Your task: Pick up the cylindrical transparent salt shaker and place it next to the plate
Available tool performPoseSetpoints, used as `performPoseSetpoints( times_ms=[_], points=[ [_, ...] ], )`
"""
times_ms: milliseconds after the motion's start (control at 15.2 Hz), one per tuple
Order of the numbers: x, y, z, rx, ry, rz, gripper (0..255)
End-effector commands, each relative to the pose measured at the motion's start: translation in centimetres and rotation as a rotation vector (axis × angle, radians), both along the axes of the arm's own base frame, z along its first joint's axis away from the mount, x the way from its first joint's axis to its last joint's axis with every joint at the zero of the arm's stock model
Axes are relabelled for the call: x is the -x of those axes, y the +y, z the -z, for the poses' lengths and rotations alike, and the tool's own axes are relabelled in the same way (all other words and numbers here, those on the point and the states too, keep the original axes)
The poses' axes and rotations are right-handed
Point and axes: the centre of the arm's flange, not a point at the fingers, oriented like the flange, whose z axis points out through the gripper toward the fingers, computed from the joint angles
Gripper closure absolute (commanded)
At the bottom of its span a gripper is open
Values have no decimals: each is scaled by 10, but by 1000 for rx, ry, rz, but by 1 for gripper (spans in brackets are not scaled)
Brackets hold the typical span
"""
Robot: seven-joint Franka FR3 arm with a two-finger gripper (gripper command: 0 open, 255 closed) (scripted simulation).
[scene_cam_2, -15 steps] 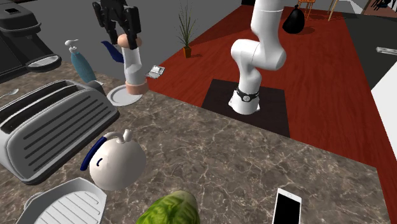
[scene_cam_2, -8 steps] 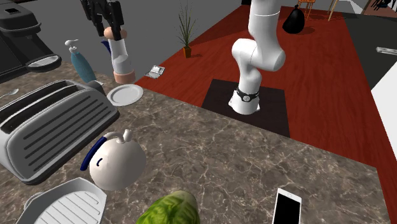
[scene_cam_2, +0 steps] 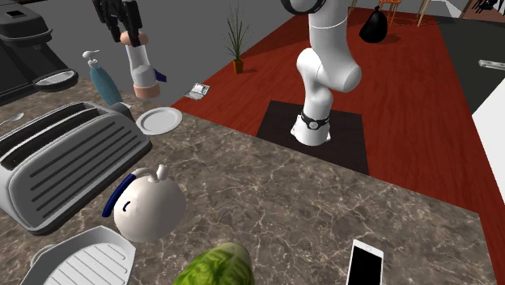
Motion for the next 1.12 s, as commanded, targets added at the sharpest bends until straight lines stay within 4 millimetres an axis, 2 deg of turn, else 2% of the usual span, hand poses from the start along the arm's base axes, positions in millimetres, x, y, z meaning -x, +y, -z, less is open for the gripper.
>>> performPoseSetpoints(
  times_ms=[0,1056],
  points=[
    [0,-1,10,0,-1,-1,255],
    [0,-1,95,0,-1,-1,255]
  ],
)
